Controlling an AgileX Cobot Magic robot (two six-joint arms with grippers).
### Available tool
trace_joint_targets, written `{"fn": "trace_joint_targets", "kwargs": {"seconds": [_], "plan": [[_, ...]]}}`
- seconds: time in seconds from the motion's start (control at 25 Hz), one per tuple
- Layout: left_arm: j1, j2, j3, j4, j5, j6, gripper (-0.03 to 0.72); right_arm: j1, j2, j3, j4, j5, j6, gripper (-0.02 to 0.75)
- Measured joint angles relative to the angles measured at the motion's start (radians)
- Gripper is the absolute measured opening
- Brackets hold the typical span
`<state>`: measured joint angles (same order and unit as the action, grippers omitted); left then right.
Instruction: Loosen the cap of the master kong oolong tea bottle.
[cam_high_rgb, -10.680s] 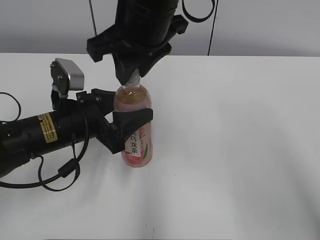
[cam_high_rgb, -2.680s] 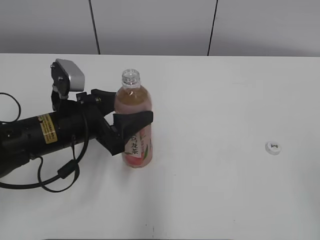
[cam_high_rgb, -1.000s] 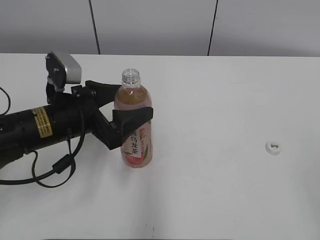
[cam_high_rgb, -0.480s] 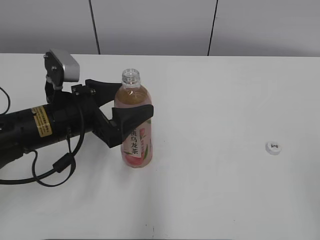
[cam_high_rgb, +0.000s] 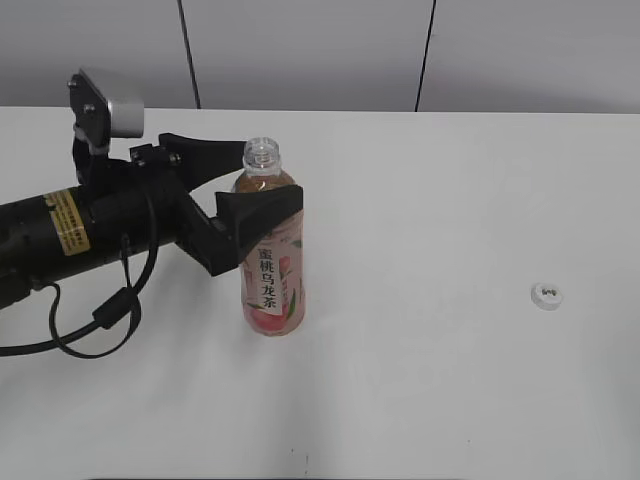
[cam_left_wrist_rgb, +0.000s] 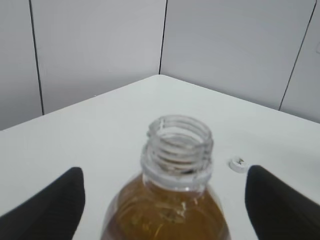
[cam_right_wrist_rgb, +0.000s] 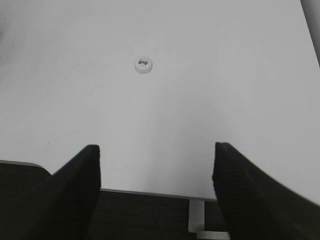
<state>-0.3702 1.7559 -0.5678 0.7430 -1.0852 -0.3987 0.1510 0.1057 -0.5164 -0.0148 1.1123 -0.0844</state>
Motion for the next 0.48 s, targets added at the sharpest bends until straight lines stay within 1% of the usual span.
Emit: {"fn": "trace_joint_targets", "kwargs": {"seconds": [0.48], "plan": [[0.000,-0.081,0.000,0.001,0.045,-0.059,0.591,0.000,0.000,0.000,0.000,0.000,0.000,0.532]]}}
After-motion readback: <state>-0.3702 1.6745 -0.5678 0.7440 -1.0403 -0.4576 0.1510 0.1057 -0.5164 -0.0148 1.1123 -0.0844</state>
